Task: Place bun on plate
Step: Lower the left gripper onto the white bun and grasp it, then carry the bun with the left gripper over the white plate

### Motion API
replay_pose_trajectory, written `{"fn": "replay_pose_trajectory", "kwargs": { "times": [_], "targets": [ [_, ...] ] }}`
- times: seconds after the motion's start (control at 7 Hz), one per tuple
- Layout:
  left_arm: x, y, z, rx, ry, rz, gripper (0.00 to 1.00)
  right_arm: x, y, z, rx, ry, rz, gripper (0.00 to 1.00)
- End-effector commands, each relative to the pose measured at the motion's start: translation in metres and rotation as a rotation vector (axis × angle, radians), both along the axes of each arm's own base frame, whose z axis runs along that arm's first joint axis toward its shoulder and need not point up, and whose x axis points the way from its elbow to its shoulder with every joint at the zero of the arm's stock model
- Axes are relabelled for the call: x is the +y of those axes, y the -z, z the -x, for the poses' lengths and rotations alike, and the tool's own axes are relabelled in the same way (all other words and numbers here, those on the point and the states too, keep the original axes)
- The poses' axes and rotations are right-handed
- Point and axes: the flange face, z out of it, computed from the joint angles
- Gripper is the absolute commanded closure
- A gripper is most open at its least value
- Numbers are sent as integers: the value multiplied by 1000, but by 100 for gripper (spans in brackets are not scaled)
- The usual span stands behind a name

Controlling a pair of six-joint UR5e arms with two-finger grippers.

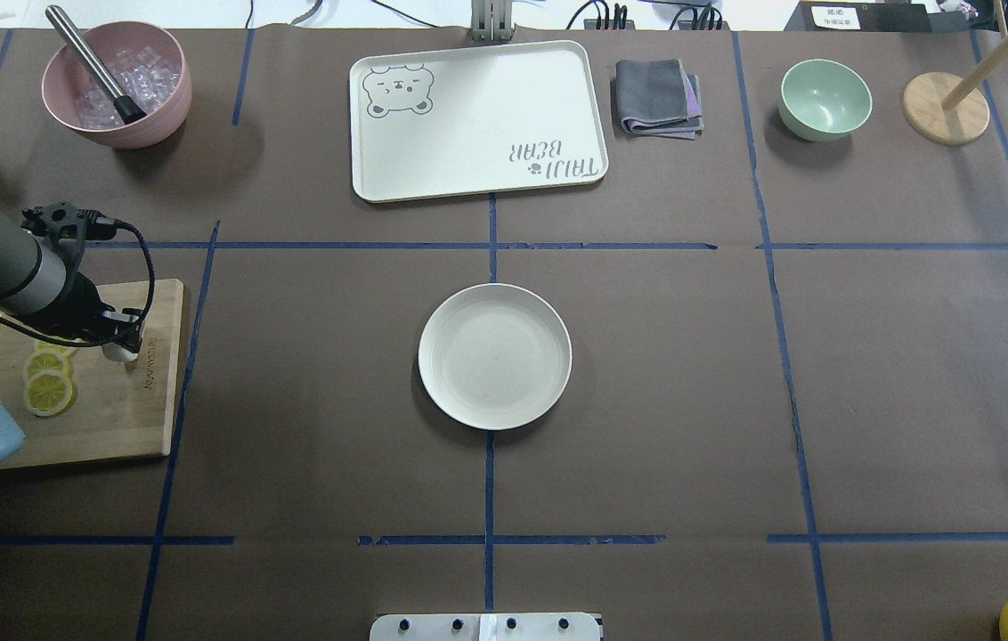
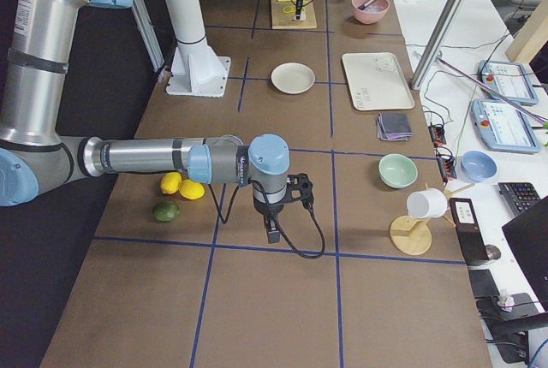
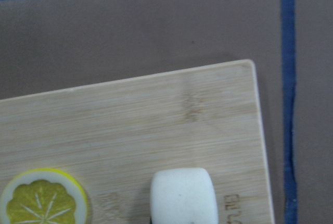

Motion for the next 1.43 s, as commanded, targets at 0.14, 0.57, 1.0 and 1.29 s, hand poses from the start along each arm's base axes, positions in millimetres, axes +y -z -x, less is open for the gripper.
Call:
{"fn": "replay_pose_trajectory", "kwargs": {
  "times": [0.14,0.57,1.0,1.29],
  "targets": [
    [-40,101,-39,33,65,33,64,0,0,0,0,0,1,0],
    [-31,244,-151,67,122,170,63,0,-1,0,-1,-1,3,0],
    [-7,333,-291,37,163,196,62,1,-2,1,-18,-1,9,0],
    [27,321,-349,56,150,131,62,0,-2,1,-18,-2,10,0]
  ]
}}
